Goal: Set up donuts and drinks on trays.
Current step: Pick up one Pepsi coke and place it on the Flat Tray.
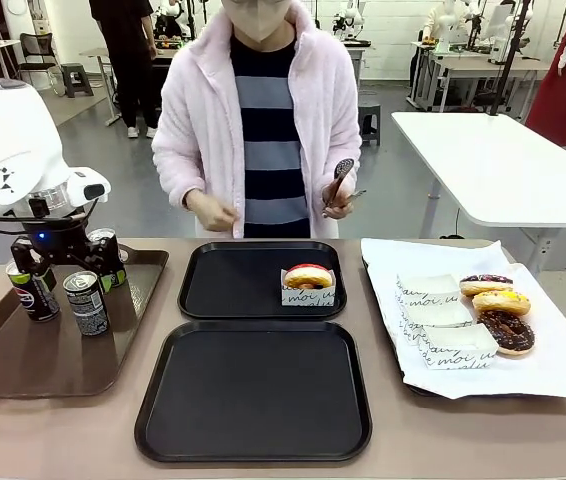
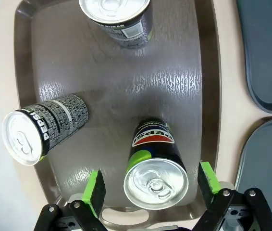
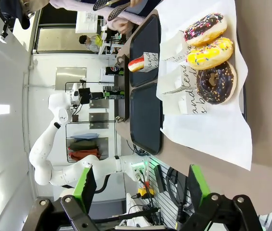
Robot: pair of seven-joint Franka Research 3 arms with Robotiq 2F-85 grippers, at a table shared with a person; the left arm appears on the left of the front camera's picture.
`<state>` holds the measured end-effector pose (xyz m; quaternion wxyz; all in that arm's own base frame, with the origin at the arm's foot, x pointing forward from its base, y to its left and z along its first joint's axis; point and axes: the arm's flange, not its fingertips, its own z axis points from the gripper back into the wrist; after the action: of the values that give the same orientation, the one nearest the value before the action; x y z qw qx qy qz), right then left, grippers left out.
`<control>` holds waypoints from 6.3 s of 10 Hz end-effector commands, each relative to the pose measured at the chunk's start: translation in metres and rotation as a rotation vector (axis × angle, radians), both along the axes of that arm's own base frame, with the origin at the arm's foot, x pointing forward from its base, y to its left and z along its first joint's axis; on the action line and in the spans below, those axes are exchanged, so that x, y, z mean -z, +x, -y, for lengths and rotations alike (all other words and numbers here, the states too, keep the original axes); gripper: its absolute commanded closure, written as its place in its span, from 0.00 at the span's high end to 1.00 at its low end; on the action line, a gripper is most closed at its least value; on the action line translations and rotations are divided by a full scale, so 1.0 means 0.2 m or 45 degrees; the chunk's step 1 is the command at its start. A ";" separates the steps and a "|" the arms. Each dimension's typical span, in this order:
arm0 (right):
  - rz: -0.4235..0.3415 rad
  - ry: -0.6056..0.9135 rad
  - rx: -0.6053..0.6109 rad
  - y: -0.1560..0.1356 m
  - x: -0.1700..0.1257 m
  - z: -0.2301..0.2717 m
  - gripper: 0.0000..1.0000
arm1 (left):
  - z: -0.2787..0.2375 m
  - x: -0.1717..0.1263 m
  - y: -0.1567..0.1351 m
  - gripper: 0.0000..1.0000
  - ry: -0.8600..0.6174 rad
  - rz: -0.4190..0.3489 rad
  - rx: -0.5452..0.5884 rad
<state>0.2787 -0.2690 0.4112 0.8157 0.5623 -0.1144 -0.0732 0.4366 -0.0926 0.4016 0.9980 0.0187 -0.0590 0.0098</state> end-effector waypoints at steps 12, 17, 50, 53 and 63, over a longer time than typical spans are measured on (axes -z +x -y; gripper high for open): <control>-0.011 0.005 -0.013 -0.01 0.00 0.00 1.00 | 0.01 0.10 0.03 0.00 -0.053 0.013 -0.046; -0.011 0.005 -0.013 -0.01 0.00 0.00 1.00 | 0.03 -0.22 -0.04 0.00 -0.005 -0.049 -0.060; -0.011 0.005 -0.013 -0.01 0.00 0.00 1.00 | 0.53 -0.56 -0.18 0.58 -0.002 -0.233 0.350; -0.011 0.005 -0.013 -0.01 0.00 0.00 1.00 | 0.55 -0.56 -0.19 0.58 0.017 -0.205 0.356; -0.011 0.005 -0.013 -0.01 0.00 0.00 1.00 | 0.46 -0.62 -0.50 0.58 0.014 -0.172 0.562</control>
<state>0.2792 -0.2686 0.4107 0.8159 0.5623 -0.1128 -0.0732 0.3817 -0.2181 0.5016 0.9836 0.0125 0.0137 -0.1795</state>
